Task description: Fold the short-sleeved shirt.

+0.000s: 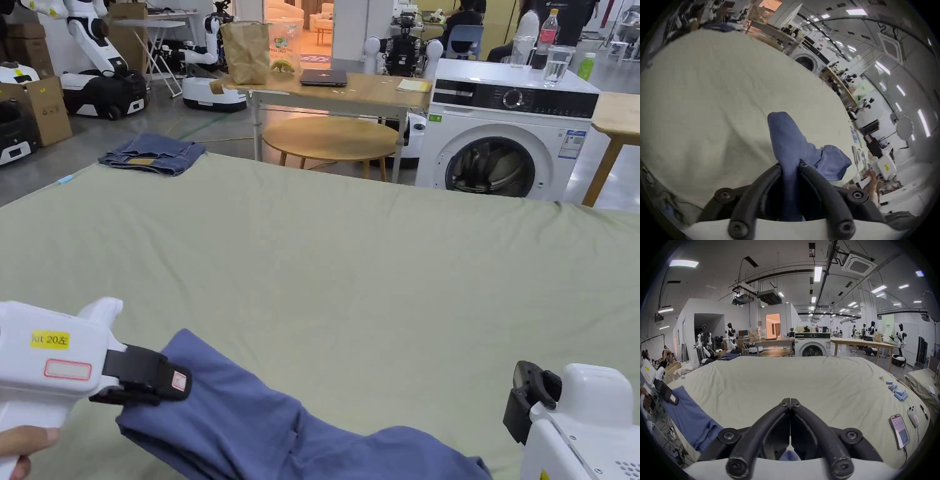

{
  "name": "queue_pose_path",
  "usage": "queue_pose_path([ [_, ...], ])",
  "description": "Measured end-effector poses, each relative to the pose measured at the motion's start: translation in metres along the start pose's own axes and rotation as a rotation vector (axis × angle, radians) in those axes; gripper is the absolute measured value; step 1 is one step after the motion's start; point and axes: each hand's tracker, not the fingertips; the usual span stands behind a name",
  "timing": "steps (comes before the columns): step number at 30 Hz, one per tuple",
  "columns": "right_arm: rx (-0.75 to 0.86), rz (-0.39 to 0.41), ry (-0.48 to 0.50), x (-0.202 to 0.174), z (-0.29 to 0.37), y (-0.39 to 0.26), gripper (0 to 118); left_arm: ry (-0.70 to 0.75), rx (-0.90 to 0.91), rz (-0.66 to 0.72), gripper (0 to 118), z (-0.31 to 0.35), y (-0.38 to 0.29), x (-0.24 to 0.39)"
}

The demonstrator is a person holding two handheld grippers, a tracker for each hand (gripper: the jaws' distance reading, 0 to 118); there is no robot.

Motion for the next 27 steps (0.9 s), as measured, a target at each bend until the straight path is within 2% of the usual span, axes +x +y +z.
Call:
queue_pose_path([
  [5, 0.006, -0.004, 0.011, -0.001, -0.001, 0.001, 0, 0.149, 0.015, -0.062, 4, 0.012, 0.008, 0.035],
  [13, -0.005, -0.013, 0.01, 0.001, 0.002, -0.003, 0, 0.157, -0.058, -0.191, 4, -0.029, 0.001, 0.103],
  [18, -0.007, -0.018, -0.002, 0.007, 0.005, -0.005, 0, 0.108, -0.098, -0.255, 4, -0.059, -0.006, 0.142],
  [22, -0.01, -0.022, -0.015, 0.011, 0.008, -0.006, 0, 0.131, -0.176, -0.358, 4, -0.099, -0.016, 0.175],
  [27, -0.014, -0.031, -0.032, 0.017, 0.013, -0.008, 0, 0.149, -0.258, -0.423, 4, -0.156, -0.033, 0.212],
])
